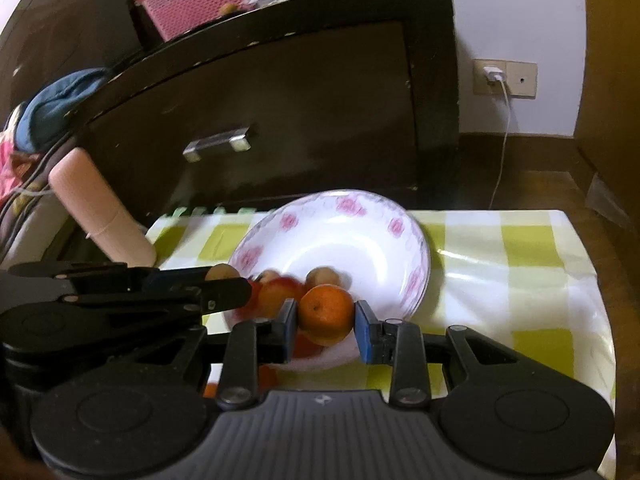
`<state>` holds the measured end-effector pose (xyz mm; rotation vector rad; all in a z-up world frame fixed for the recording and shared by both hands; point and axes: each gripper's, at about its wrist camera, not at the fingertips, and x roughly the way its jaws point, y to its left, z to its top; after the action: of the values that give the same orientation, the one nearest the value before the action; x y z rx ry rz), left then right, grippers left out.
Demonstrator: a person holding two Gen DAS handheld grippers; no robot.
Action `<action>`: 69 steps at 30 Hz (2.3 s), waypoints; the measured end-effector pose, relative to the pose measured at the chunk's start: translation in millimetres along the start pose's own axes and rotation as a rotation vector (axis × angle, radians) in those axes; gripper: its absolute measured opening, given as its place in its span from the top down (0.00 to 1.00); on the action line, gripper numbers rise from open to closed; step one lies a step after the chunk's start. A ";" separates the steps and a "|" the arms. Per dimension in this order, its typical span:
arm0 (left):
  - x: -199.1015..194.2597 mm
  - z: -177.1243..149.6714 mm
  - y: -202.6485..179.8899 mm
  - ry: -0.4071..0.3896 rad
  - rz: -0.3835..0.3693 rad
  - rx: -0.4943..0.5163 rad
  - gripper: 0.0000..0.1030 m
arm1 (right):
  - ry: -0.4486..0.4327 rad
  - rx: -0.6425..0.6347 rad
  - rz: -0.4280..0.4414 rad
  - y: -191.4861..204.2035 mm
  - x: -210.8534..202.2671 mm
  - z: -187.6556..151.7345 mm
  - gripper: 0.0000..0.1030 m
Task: Organize fruits
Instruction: 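Carry the brown fruit and mandarin over the white bowl and lower them, then open both grippers and lift them from the bowl back over the cloth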
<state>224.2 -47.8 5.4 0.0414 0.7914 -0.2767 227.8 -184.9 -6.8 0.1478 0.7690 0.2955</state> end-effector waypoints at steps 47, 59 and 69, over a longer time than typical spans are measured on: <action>35.3 12.3 13.1 -0.002 0.031 -0.079 0.59 | -0.019 0.149 0.049 -34.8 42.7 16.1 0.68; -6.8 6.2 17.7 -0.023 0.034 -0.097 0.59 | -0.034 0.139 0.044 -5.1 8.5 11.8 0.68; -38.3 -21.7 27.3 0.009 0.029 -0.113 0.59 | 0.016 0.116 0.067 22.1 -12.6 -12.2 0.68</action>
<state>190.6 -9.7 15.4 -0.0525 0.8133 -0.2041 206.0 -167.6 -1.9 0.2818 0.7983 0.3162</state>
